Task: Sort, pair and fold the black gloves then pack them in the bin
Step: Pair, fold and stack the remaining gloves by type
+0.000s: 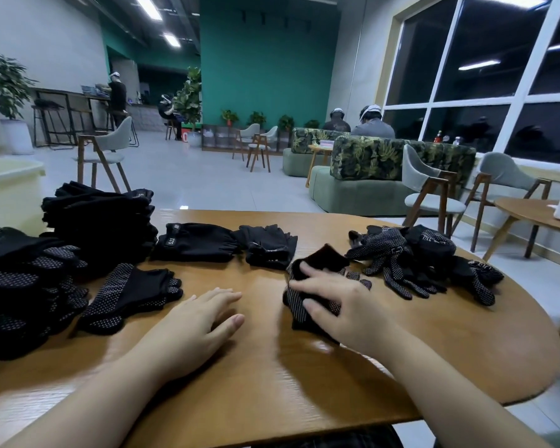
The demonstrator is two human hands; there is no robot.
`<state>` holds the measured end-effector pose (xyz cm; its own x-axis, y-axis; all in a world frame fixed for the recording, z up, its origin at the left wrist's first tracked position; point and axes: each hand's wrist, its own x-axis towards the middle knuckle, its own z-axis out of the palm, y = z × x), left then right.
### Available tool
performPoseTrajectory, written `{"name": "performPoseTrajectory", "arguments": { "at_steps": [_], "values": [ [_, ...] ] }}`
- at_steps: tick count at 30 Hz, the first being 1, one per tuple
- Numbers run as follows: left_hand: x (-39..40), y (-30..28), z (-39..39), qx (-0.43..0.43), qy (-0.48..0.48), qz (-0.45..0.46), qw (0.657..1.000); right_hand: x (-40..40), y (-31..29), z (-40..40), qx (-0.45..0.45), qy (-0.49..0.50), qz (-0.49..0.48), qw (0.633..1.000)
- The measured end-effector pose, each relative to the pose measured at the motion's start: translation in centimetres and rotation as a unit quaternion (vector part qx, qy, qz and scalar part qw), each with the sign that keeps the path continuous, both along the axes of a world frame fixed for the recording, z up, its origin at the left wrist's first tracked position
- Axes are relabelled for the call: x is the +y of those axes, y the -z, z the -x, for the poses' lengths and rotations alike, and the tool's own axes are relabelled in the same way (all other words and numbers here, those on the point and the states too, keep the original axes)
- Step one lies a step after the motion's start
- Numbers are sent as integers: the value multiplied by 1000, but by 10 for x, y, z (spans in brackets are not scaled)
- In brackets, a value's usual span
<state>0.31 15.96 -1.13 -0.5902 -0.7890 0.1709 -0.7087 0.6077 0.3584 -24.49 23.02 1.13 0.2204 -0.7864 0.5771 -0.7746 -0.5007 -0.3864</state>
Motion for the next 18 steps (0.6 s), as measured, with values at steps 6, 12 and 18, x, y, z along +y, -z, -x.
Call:
{"name": "performPoseTrajectory", "arguments": {
  "at_steps": [6, 12, 18],
  "values": [
    [2, -2, 1, -24, 15, 4, 1000, 1, -7, -9, -30, 21, -81, 996],
    [1, -1, 1, -17, 10, 14, 1000, -14, -28, -20, -28, 312, -180, 932],
    [6, -4, 1, -21, 5, 17, 1000, -29, -33, -10, -49, 347, -225, 909]
  ]
}}
